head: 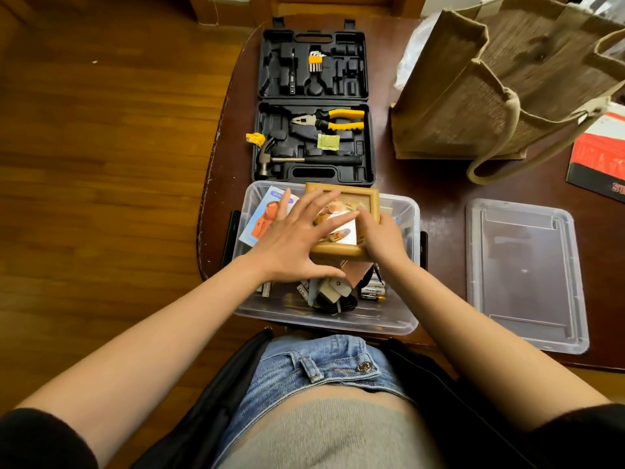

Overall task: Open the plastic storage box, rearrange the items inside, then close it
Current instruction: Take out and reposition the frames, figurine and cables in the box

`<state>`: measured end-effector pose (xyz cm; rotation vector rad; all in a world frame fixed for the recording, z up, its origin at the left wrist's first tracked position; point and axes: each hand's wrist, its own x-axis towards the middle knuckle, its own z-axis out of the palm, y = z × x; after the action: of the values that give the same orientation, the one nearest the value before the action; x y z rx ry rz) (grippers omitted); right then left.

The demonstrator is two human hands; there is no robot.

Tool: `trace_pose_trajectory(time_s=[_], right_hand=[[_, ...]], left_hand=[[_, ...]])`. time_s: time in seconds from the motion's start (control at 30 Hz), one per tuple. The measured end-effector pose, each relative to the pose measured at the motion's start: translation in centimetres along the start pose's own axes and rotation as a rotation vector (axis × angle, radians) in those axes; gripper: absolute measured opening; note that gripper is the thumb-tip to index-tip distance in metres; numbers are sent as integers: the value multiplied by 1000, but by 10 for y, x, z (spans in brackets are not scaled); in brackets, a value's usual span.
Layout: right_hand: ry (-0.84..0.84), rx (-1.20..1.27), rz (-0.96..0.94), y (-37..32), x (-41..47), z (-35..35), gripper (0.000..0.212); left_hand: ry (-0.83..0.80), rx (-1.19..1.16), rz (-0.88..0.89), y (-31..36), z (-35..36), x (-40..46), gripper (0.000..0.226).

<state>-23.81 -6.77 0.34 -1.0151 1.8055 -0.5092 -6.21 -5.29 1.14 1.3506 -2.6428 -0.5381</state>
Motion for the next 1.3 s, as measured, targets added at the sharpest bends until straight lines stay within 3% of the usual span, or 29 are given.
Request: trace_pose_trajectory(time_s=[0.17,0.33,0.4,0.47,0.53,0.6,0.8,1.0,1.07,1.17,1.3], right_hand=[[-122,54,-44,2,-6,-15,35],[-159,219,107,6,-18,-34,41],[-193,139,176,15,-26,-40,29],[-387,-44,198,26,-36,-47,20],[-633,-243,141,31,-48,-47,23],[-748,-414,15,33,-58,-36,26],[-774,-542,-220,20,-59,37,28],[-491,-1129,-392,19,-38,95,40],[-427,-1107,-367,22,-34,108,40],[-344,-1264,-270,24,-30,121,45],[-399,-1311,-316,27,-27,132,49]], left_hand=[[2,120,-34,-6,6,5,82],[33,88,-5,-11,5,8,77],[52,88,9,-12,5,7,76],[64,93,14,-13,6,7,75],[66,95,17,-14,7,7,75],[65,94,21,-15,6,7,75],[41,72,30,-16,3,7,71],[64,61,33,-17,4,9,68],[56,55,29,-18,5,9,67],[52,47,36,-18,6,9,66],[63,50,39,-19,6,9,66]])
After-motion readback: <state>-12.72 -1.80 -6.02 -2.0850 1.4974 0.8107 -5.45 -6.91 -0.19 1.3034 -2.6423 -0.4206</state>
